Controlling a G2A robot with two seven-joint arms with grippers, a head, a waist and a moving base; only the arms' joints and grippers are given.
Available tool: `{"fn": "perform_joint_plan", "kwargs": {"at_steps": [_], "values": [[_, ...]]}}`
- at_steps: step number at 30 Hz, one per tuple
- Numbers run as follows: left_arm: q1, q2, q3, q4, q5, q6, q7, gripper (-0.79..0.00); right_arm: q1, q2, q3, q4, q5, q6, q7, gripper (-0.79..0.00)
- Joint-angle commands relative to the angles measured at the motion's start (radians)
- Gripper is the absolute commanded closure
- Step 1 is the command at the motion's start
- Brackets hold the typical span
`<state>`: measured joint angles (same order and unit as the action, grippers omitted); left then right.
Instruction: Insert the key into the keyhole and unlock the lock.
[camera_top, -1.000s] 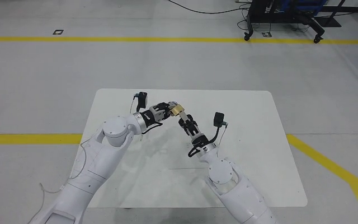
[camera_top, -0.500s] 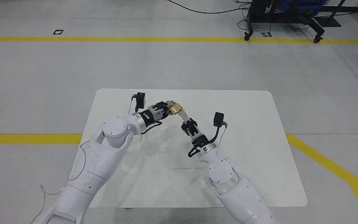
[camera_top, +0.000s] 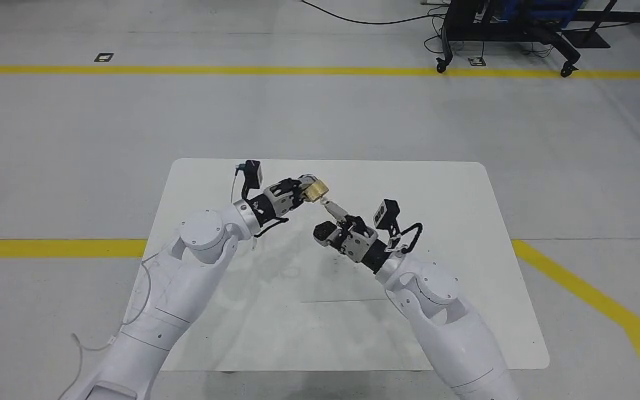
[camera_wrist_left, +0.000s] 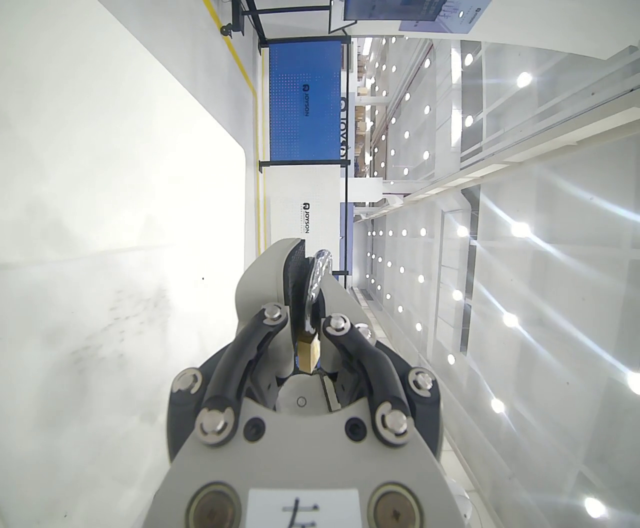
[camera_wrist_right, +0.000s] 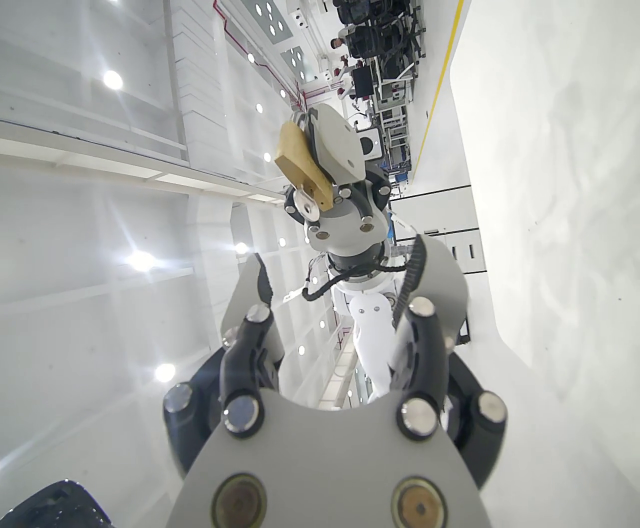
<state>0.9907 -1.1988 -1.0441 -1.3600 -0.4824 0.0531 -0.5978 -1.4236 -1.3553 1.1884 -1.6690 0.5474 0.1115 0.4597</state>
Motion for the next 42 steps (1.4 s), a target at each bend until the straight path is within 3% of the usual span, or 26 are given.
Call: {"fn": "perform_joint_plan", "kwargs": {"at_steps": [1, 11, 15, 18, 26, 36, 42], "values": [[0.0, -0.001, -0.001, 0.0, 0.004, -0.003, -0.006, 0.0, 0.005, -0.001, -0.003, 0.005, 0.004, -0.004, -0.012, -0.231], [0.005, -0.004, -0.008, -0.004, 0.019, -0.004, -0.019, 0.0, 0.023, -0.004, -0.023, 0.009, 0.002, -0.015, -0.043, -0.259], [0.006, -0.005, -0.01, -0.003, 0.02, -0.002, -0.029, 0.0, 0.029, -0.005, -0.028, 0.015, 0.001, -0.021, -0.057, -0.206], [0.007, -0.006, -0.011, -0.007, 0.023, -0.002, -0.035, 0.0, 0.033, -0.006, -0.029, 0.021, 0.006, -0.026, -0.067, 0.0], [0.012, -0.008, -0.017, -0.011, 0.027, -0.008, -0.052, 0.0, 0.037, -0.008, -0.038, 0.024, 0.023, -0.029, -0.076, 0.0], [0.017, -0.01, -0.026, -0.016, 0.025, -0.032, -0.078, 0.0, 0.069, -0.011, 0.012, 0.095, 0.351, 0.106, 0.085, 0.0], [0.012, -0.012, -0.026, -0.013, 0.029, -0.051, -0.104, 0.0, 0.107, -0.013, 0.033, 0.18, 0.595, 0.281, 0.2, 0.0]]}}
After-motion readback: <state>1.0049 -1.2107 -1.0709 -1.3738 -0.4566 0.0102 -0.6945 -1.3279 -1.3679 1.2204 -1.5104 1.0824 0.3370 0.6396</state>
